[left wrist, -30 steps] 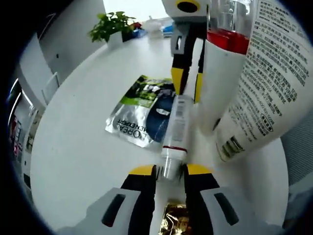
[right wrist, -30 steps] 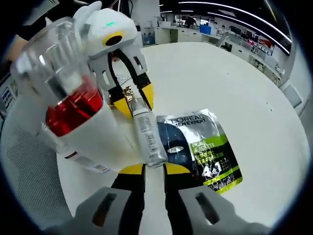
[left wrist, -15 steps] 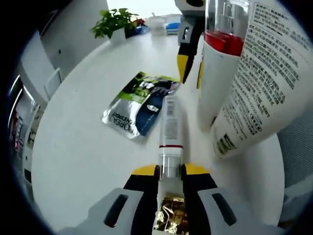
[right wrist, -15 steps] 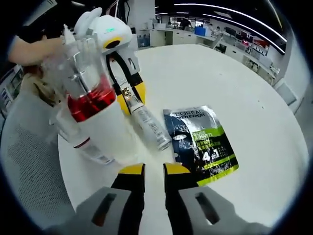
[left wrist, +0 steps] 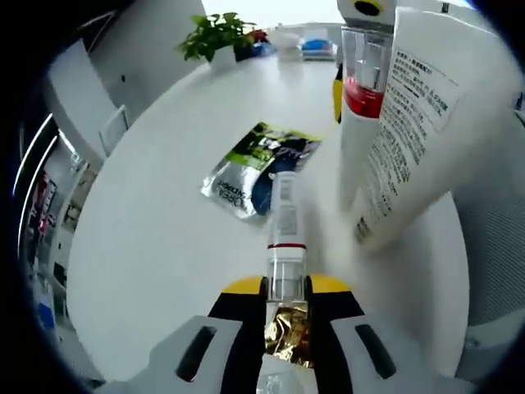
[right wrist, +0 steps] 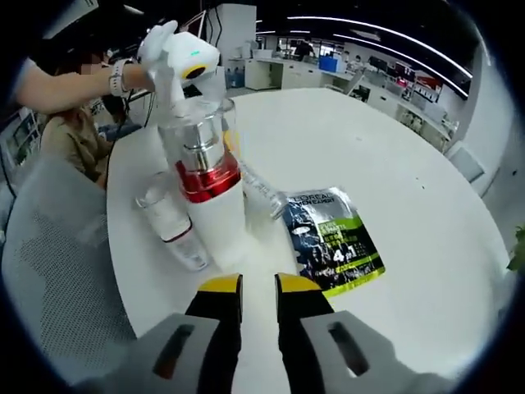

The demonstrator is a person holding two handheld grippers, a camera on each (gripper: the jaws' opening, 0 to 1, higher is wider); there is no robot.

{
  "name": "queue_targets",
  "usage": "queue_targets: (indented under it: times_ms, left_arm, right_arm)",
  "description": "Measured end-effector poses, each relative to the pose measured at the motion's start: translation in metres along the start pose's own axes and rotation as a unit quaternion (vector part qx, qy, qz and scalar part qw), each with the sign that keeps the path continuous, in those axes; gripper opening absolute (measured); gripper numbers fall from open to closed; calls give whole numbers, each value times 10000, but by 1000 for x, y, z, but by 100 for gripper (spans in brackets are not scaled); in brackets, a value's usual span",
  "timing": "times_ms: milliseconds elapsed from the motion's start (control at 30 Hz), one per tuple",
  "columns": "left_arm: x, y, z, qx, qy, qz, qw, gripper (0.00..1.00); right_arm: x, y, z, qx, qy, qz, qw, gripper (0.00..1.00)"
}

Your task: Arrange the skincare products in the storage area until every visible bottle or jar stands upright without overlapping.

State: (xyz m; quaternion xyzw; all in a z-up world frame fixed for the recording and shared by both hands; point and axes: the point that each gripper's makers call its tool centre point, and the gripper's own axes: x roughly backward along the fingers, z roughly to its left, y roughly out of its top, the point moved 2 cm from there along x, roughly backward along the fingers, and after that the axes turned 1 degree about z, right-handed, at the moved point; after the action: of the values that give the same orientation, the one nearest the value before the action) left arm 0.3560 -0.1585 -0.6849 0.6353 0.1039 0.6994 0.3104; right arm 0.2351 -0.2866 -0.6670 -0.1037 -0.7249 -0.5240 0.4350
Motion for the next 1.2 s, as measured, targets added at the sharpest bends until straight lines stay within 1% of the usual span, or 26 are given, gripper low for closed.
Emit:
queue_targets:
  times_ms: [33,100,167,267,333,433,533,667,800,833,867,967,1000,1067,1100,1133,1167,1200]
  left_arm:
    - [5,0,2,33,92,0,10000,13]
    - [12,-1,2,32,167,13,9999,12]
    - [19,-1,6,30,349,11,9994,12]
    - [29,-1,8,69,459,-19,9989,12]
    - [36,0,10,42,591,-6,9982,12]
    - [45,2,11,53,673,-13,9977,12]
    - [57,8,14,-58,786,-1,9969,13]
    - [74,19,19,-240,971,-16,9950,13]
    - [87,33,23,-360,1112,-28,9931,13]
    - [89,34,23,-376,1121,-27,9930,13]
    - [92,38,23,-428,1146,-44,9925,13]
    - [98,47,23,-548,1195,-33,9913,13]
    - [101,51,23,-593,1224,-26,9907,13]
    - [104,56,23,-693,1284,-20,9893,13]
    - [107,60,23,-753,1334,-15,9882,13]
    - [109,63,23,-765,1338,-13,9881,13]
    - [108,64,28,-825,1346,-24,9875,13]
    - [109,67,29,-891,1386,-39,9863,13]
  right_arm:
    - [3,1,0,0,-26,-26,10000,16]
    - [11,5,0,20,-115,-105,9999,16]
    - [18,8,0,29,-171,-165,9997,16]
    - [28,15,-1,82,-287,-281,9992,17]
    - [34,21,-2,125,-364,-384,9985,17]
    - [42,29,-1,198,-422,-461,9978,18]
    - [48,40,-2,322,-478,-539,9969,19]
    - [56,59,-3,580,-567,-650,9946,20]
    - [62,83,-4,845,-688,-893,9900,20]
    - [63,87,-5,884,-703,-912,9894,20]
    - [65,94,-5,979,-767,-952,9877,20]
    - [67,106,-6,1187,-886,-992,9840,21]
    - [67,110,-10,1266,-931,-1034,9822,22]
    - [67,117,-10,1393,-975,-1077,9795,22]
    - [67,123,-10,1500,-1029,-1106,9771,22]
    - [66,127,-10,1625,-1113,-1091,9743,22]
    - [64,128,-9,1766,-1156,-982,9725,22]
    - [62,131,-7,1858,-1190,-965,9706,22]
